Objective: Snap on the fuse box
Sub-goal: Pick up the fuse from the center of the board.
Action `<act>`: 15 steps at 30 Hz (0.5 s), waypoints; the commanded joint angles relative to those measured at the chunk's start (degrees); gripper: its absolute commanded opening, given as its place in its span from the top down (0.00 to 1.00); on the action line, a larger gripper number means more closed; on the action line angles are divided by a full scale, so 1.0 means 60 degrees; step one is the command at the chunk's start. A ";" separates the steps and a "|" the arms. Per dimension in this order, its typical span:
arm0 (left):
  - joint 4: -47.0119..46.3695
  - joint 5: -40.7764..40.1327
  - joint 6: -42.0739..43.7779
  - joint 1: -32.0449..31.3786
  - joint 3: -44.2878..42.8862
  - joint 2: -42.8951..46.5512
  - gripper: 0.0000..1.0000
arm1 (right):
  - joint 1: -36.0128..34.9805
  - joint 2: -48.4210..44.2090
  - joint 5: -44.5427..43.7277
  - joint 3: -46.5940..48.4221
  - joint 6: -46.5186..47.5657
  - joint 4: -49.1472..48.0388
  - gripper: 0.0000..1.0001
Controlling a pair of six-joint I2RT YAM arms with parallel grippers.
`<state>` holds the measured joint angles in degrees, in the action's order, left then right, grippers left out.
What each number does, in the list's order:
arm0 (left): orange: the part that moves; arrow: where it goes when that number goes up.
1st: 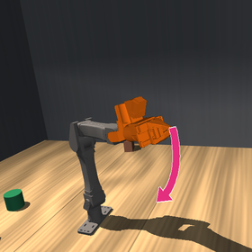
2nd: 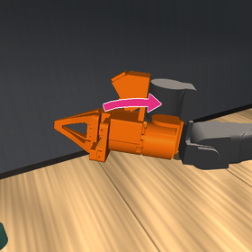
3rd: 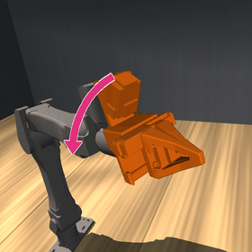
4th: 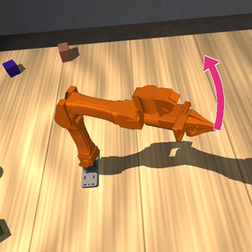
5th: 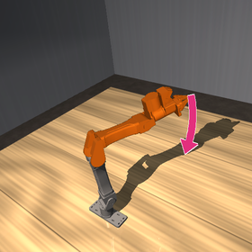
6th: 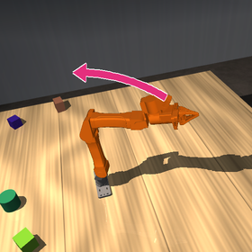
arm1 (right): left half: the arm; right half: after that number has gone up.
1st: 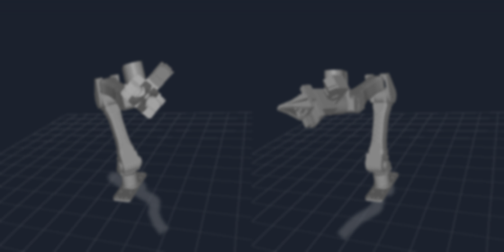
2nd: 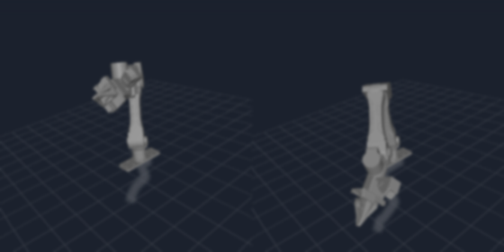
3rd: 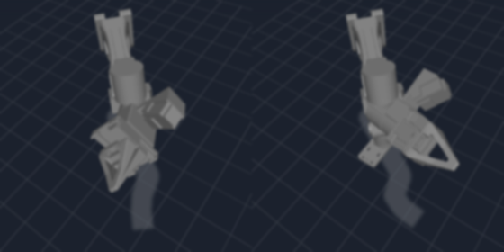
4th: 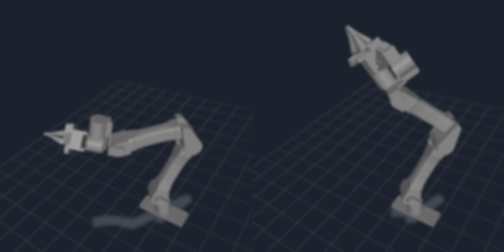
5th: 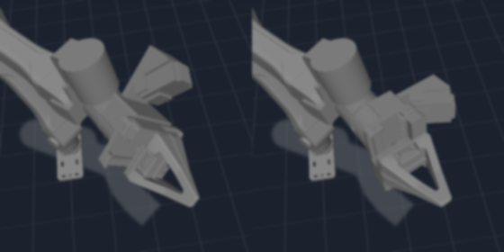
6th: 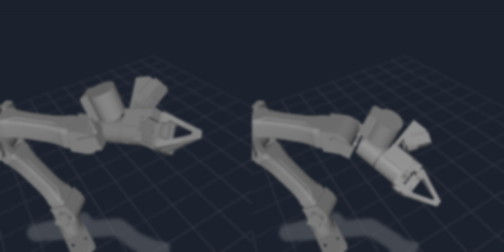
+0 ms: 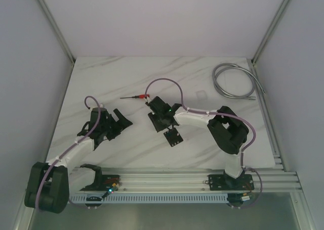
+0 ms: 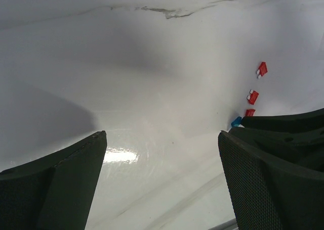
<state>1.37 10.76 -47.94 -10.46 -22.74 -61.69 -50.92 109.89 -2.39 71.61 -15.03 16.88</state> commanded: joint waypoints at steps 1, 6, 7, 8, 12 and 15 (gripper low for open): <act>0.0111 0.0189 -0.0066 0.0071 0.0169 0.0192 0.00 | -0.0225 -0.0030 -0.0214 0.0174 -0.0131 0.0848 0.60; 0.0124 0.0142 -0.0095 0.0070 0.0200 0.0266 0.00 | -0.0296 -0.0081 -0.0391 0.0329 -0.0142 0.1053 0.59; 0.0124 0.0149 -0.0095 0.0071 0.0198 0.0263 0.00 | -0.0297 -0.0072 -0.0493 0.0362 -0.0163 0.1060 0.58; 0.0111 0.0143 -0.0095 0.0073 0.0190 0.0259 0.00 | -0.0302 -0.0045 -0.0602 0.0401 -0.0195 0.1054 0.57; 0.0113 0.0162 -0.0096 0.0073 0.0182 0.0240 0.00 | -0.0299 0.0188 -0.0911 0.0616 -0.0309 0.1069 0.55; 0.0124 0.0172 -0.0098 0.0080 0.0195 0.0250 0.00 | -0.0302 0.0406 -0.0941 0.0781 -0.0399 0.1069 0.55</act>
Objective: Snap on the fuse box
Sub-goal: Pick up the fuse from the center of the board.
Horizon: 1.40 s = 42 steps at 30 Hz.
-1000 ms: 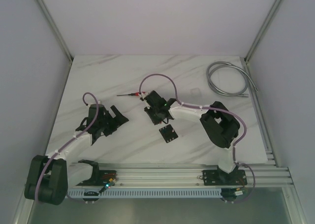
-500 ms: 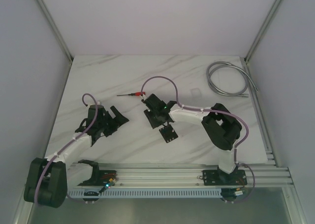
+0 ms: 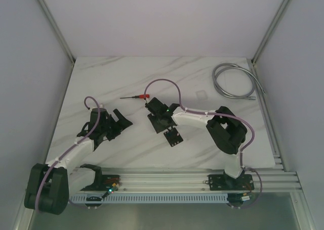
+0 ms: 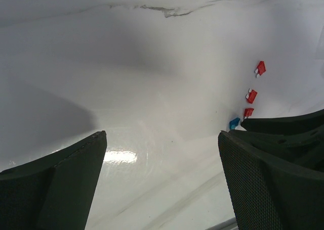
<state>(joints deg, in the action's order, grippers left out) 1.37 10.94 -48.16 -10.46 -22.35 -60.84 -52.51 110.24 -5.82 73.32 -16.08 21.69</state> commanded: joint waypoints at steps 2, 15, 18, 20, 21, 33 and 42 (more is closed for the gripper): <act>0.0124 0.0159 -0.0060 0.0073 0.0131 0.0106 0.00 | -0.0041 0.0439 -0.0375 0.0544 -0.0248 0.0287 0.56; 0.0108 0.0162 -0.0075 0.0073 0.0142 0.0062 0.00 | -0.0108 0.0826 -0.0498 0.0817 -0.0570 0.0611 0.61; 0.0102 0.0163 -0.0087 0.0073 0.0162 0.0073 0.00 | -0.0150 0.0900 -0.0596 0.0911 -0.0687 0.0787 0.63; 0.0098 0.0180 -0.0087 0.0073 0.0159 0.0070 0.00 | -0.0167 0.0941 -0.0664 0.0968 -0.0799 0.0923 0.63; 0.0099 0.0176 -0.0088 0.0073 0.0159 0.0077 0.00 | -0.0178 0.0937 -0.0711 0.0981 -0.0850 0.0987 0.63; 0.0090 0.0245 -0.0121 0.0071 0.0176 0.0139 0.00 | -0.0286 0.1094 -0.1187 0.1228 -0.1337 0.1537 0.70; -0.0366 0.0645 -0.0171 -0.0031 0.0371 0.0479 0.03 | -0.0313 0.0707 -0.1316 0.1105 -0.1540 0.1237 0.77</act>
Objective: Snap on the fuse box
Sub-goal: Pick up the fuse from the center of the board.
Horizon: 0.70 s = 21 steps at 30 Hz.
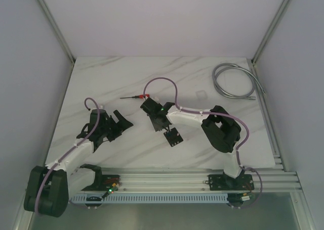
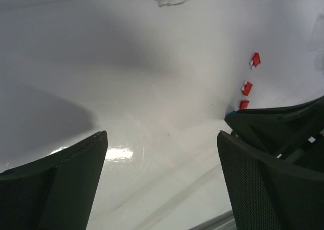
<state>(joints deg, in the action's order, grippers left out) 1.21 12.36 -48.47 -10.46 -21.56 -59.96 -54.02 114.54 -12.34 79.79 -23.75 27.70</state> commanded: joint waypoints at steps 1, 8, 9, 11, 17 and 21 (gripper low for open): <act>-0.0457 0.0449 -0.0125 -0.0103 0.0291 0.0435 0.04 | -0.0055 -0.0151 -0.0222 -0.0033 -0.0305 0.0113 0.78; -0.1563 0.0238 -0.0304 -0.1104 0.0660 0.1315 0.12 | -0.0058 -0.1512 -0.0321 -0.0745 -0.1021 -0.0828 0.79; -0.1707 0.0056 -0.0290 -0.1352 0.0685 0.1453 0.13 | -0.0054 -0.1721 -0.0361 -0.0845 -0.1134 -0.0956 0.79; -0.2020 -0.0330 -0.0242 -0.1822 0.0767 0.1775 0.15 | -0.0063 -0.2194 -0.0411 -0.1094 -0.1374 -0.1252 0.79; -0.3107 -0.1168 -0.0049 -0.3067 0.0937 0.2262 0.24 | -0.0089 -0.3391 -0.0441 -0.1902 -0.2140 -0.2271 0.80; -0.3877 -0.1289 0.0034 -0.3679 0.0896 0.2056 0.34 | -0.0158 -0.4068 -0.0497 -0.2403 -0.2532 -0.2778 0.80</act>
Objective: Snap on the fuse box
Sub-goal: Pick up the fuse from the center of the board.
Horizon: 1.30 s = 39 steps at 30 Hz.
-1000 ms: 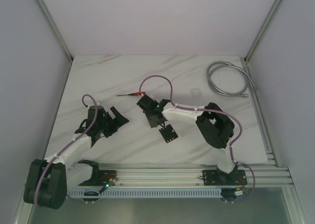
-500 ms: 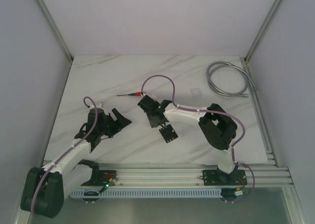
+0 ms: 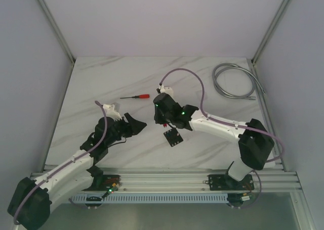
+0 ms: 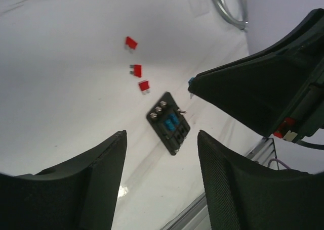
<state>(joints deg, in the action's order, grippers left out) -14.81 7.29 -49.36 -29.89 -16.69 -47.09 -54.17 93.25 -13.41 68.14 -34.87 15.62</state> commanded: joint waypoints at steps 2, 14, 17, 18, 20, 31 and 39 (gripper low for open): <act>-0.1586 -0.0545 0.0217 -0.0683 0.0061 -0.0249 0.38 | -0.0175 -0.0738 -0.0363 -0.0658 -0.0822 -0.0946 0.80; -0.2321 -0.1606 0.0530 -0.1988 -0.0401 -0.1311 0.58 | -0.0370 -0.1685 -0.0455 -0.1552 -0.1651 -0.1891 0.80; -0.2603 -0.1829 0.0452 -0.2188 -0.0407 -0.1455 0.61 | -0.0409 -0.1769 -0.0499 -0.1689 -0.1786 -0.2035 0.80; -0.2694 -0.1889 0.0449 -0.2257 -0.0419 -0.1486 0.62 | -0.0416 -0.1796 -0.0513 -0.1743 -0.1821 -0.2092 0.80; -0.2771 -0.2033 0.0451 -0.2380 -0.0471 -0.1557 0.62 | -0.0432 -0.1833 -0.0543 -0.1828 -0.1886 -0.2176 0.80; -0.3142 -0.2277 0.0430 -0.2573 -0.0755 -0.2072 0.64 | -0.0586 -0.2044 -0.0527 -0.2286 -0.2330 -0.2640 0.80; -0.3253 -0.2460 0.0473 -0.2610 -0.0854 -0.2145 0.70 | -0.0745 -0.2264 -0.0515 -0.2871 -0.2921 -0.2967 0.80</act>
<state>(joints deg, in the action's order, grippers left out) -30.83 -5.67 -47.46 -45.25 -19.51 -60.01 -57.52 80.82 -15.38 52.82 -49.39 -0.58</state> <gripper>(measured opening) 0.306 0.292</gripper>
